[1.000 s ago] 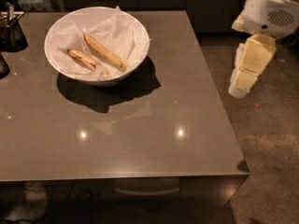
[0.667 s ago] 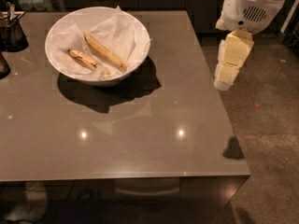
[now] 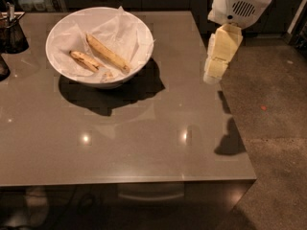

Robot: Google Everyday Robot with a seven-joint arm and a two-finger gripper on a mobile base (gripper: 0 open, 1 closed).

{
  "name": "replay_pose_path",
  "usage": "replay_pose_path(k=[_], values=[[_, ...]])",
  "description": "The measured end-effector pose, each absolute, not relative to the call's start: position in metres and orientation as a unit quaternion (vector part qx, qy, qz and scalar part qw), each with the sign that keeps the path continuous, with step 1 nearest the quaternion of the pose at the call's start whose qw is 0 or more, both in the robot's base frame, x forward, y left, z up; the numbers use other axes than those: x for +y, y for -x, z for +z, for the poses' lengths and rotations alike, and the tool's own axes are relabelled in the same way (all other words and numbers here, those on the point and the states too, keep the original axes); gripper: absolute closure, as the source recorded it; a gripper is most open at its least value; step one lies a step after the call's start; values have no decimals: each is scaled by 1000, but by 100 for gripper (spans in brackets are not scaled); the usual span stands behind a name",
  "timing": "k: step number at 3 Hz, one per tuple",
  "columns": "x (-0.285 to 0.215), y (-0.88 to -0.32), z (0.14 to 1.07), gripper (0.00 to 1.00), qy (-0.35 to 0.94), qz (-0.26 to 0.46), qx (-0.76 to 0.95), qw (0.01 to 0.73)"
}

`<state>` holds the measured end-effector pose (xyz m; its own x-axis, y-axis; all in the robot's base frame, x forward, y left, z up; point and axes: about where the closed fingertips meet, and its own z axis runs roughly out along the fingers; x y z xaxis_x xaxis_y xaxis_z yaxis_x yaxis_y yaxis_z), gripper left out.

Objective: Pick banana from white bowl

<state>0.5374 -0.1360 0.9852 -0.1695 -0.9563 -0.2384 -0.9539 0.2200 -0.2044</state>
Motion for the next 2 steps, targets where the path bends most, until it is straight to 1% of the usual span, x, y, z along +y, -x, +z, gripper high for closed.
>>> replay_pose_path(k=[1,2], values=[[-95,-570,986,0,632,17,759,154],[-33,-617,996,0,655,19,736,170]])
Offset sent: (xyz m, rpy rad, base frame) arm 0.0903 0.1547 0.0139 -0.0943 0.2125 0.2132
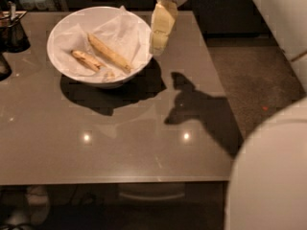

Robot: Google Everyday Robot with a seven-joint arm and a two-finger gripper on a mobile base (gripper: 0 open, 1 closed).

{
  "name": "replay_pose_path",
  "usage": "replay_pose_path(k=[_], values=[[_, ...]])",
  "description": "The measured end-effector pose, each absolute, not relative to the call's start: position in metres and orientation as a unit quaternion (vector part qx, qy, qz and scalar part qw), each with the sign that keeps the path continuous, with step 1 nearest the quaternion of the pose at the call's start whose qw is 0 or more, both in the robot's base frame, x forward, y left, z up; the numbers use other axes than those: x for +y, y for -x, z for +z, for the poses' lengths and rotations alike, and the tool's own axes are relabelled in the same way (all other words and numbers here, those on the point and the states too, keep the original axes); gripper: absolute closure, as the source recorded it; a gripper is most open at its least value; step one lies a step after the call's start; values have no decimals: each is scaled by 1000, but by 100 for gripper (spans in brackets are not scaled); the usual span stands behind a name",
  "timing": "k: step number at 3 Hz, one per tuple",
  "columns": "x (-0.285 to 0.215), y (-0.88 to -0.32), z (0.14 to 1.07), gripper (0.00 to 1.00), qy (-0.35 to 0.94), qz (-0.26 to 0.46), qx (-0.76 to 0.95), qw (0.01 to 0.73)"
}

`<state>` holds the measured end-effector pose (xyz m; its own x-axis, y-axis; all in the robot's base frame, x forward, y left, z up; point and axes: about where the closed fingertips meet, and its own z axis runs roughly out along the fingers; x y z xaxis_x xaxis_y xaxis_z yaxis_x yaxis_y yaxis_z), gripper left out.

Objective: Pick banana from white bowl

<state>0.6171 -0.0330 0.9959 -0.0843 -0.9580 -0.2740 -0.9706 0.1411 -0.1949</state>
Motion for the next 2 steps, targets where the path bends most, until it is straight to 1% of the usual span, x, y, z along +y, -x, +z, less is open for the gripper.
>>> replay_pose_path(k=[1,2], values=[[-3,-633,1010,0,662,18,721,202],[5,-642,1000,0,649,52,730,207]])
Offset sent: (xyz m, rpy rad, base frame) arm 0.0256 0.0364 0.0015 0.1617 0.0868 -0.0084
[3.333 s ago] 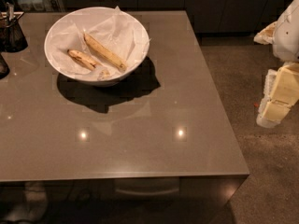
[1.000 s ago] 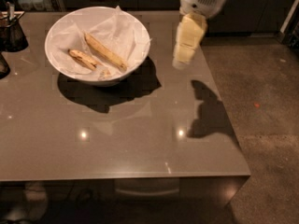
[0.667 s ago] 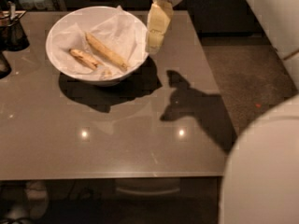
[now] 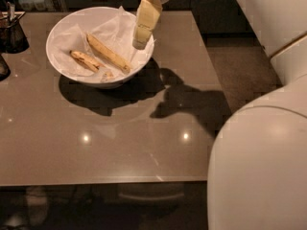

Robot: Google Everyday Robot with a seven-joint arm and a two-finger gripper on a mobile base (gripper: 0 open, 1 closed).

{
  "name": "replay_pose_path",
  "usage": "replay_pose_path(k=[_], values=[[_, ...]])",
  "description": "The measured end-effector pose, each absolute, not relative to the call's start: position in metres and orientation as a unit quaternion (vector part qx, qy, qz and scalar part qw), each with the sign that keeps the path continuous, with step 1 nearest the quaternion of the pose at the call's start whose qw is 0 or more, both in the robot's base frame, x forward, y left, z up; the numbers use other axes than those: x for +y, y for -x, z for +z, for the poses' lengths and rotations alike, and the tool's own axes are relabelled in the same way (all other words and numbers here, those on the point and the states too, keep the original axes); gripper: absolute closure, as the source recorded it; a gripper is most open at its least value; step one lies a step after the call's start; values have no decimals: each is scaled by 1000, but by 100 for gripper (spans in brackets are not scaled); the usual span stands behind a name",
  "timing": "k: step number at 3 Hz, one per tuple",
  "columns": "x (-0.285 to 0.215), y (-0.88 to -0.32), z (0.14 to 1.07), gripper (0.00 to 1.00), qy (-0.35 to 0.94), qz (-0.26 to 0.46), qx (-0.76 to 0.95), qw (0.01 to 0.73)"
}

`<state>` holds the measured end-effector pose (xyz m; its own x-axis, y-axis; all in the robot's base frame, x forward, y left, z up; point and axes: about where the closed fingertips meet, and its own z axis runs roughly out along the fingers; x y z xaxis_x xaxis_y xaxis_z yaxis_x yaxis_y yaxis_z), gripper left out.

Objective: Pick banana from white bowl

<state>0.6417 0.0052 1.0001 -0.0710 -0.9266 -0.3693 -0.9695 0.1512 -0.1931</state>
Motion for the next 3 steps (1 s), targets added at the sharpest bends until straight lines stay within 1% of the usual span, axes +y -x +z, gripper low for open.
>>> replay_pose_path(k=[2,3], values=[[58,-673,974,0,626,112,748,191],[64,-681,975,0,623,111,746,208]])
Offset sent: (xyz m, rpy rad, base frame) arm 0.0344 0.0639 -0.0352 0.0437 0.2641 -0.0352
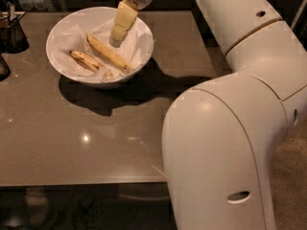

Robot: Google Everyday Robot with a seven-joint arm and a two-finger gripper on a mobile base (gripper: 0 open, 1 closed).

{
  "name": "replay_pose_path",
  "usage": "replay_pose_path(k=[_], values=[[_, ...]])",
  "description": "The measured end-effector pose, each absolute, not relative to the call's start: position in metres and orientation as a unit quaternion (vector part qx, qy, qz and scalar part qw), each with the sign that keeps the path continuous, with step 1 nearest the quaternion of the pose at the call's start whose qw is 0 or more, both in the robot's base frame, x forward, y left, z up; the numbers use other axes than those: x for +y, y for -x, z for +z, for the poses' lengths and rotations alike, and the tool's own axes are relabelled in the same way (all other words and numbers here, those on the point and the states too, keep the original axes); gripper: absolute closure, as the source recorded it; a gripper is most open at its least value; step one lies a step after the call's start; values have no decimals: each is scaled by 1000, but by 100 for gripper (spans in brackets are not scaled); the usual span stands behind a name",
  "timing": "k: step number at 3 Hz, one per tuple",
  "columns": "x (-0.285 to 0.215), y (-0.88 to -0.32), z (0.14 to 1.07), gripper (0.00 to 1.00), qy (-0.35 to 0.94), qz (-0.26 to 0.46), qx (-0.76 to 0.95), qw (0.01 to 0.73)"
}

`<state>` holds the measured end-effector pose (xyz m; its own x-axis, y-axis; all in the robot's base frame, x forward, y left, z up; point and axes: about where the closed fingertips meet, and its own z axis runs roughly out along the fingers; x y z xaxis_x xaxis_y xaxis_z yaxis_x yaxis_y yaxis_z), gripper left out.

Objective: Pick banana from white bowl

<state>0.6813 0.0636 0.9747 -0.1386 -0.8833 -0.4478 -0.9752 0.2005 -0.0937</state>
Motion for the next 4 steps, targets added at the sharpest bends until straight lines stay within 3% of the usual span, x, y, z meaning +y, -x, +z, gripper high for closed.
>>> replay_pose_path(k=[1,2,4], values=[[74,-686,963,7,605,124,759,207],[82,-689,951,22,595,137,766,198],[93,-695,930,28,595,135,773,172]])
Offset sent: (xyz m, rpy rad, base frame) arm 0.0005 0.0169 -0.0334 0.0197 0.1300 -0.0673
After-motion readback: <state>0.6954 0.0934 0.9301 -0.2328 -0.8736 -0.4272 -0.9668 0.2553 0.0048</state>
